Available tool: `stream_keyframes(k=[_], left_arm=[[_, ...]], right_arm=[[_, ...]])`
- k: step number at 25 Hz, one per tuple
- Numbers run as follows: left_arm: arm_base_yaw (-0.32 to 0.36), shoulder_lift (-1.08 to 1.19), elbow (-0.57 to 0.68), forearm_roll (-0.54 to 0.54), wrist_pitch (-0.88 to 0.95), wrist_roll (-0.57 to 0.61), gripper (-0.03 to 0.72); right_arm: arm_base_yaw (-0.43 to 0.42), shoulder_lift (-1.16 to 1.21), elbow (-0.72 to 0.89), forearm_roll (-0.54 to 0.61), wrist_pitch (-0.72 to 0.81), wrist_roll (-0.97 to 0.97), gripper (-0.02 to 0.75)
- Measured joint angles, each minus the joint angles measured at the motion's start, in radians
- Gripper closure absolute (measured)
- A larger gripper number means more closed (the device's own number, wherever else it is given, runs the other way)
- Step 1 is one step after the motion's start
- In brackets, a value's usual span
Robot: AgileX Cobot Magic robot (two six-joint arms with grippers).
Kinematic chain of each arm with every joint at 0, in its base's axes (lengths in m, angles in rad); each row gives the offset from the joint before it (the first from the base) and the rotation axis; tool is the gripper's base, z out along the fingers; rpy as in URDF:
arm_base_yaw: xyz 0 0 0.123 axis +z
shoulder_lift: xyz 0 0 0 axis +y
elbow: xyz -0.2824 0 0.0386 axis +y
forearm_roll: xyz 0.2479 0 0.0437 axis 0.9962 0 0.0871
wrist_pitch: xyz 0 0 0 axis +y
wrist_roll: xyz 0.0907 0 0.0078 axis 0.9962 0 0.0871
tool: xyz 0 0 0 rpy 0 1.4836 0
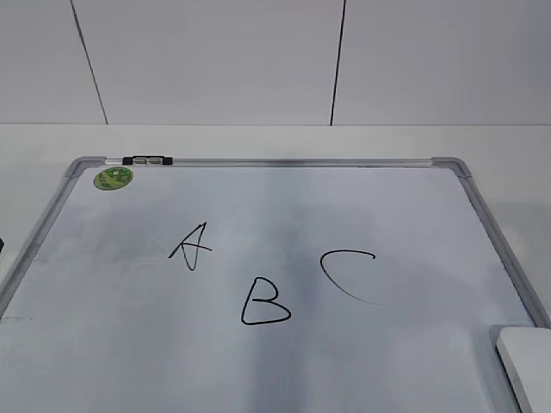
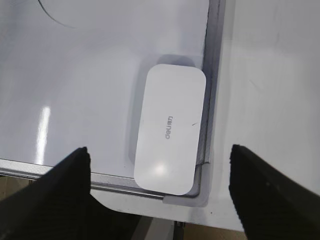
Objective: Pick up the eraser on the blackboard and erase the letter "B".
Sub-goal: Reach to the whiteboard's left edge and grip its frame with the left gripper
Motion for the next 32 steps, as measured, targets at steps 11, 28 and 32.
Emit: stream_keyframes(k=[11,28,32], left_arm=[[0.000,0.145,-0.005,-0.017,-0.071,0.022,0.183],[0.000,0.311,-0.078,-0.024,-0.103,0.034,0.183],[0.000,0.349,-0.120,-0.026,-0.096,0.036,0.183]], right_arm=[[0.000,0.004,0.000,0.000,-0.008,-0.002,0.068],[0.000,0.004,0.000,-0.007,-0.012,-0.002,0.101],[0.000,0.004,0.000,-0.007,-0.013,-0.002,0.103]])
